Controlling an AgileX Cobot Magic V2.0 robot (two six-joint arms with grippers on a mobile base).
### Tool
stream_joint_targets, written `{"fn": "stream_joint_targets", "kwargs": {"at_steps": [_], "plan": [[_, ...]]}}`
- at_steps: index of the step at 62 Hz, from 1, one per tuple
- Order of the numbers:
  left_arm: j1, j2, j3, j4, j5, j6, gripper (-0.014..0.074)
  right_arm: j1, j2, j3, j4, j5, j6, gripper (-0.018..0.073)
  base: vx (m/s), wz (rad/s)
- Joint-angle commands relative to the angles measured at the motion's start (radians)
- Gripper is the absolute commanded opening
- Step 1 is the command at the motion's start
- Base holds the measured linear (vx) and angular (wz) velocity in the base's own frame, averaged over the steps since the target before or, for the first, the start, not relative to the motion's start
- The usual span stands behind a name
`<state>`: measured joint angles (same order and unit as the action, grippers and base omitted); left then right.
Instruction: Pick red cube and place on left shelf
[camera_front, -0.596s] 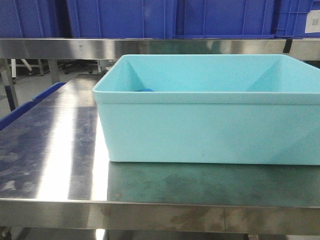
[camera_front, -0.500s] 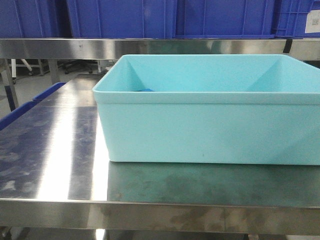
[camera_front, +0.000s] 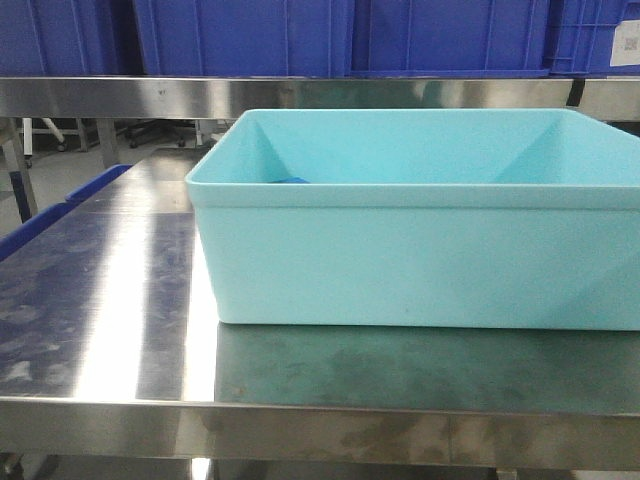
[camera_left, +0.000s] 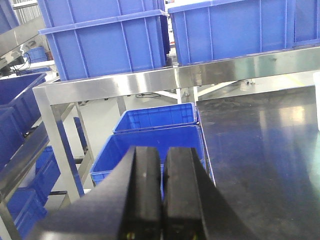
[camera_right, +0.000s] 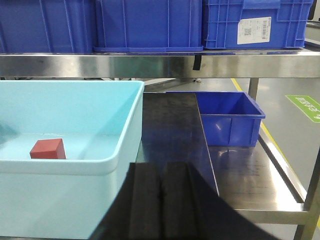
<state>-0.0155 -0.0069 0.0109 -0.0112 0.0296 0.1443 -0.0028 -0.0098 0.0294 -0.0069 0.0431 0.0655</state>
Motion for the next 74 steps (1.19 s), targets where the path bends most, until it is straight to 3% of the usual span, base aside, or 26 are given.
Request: {"fn": "stream_joint_targets", "kwargs": {"at_steps": [1, 66, 74], "plan": [[-0.005, 0.000, 0.022, -0.005, -0.090, 0.001, 0.0106, -0.006, -0.019, -0.025, -0.002, -0.087, -0.007, 0.0049, 0.00, 0.00], [-0.005, 0.000, 0.022, -0.005, -0.090, 0.001, 0.0106, -0.007, -0.019, -0.026, -0.002, -0.171, -0.006, 0.0049, 0.00, 0.00], [-0.005, 0.000, 0.022, -0.005, -0.090, 0.001, 0.0106, -0.001, -0.015, -0.038, 0.024, -0.165, 0.062, 0.0049, 0.00, 0.00]]}}
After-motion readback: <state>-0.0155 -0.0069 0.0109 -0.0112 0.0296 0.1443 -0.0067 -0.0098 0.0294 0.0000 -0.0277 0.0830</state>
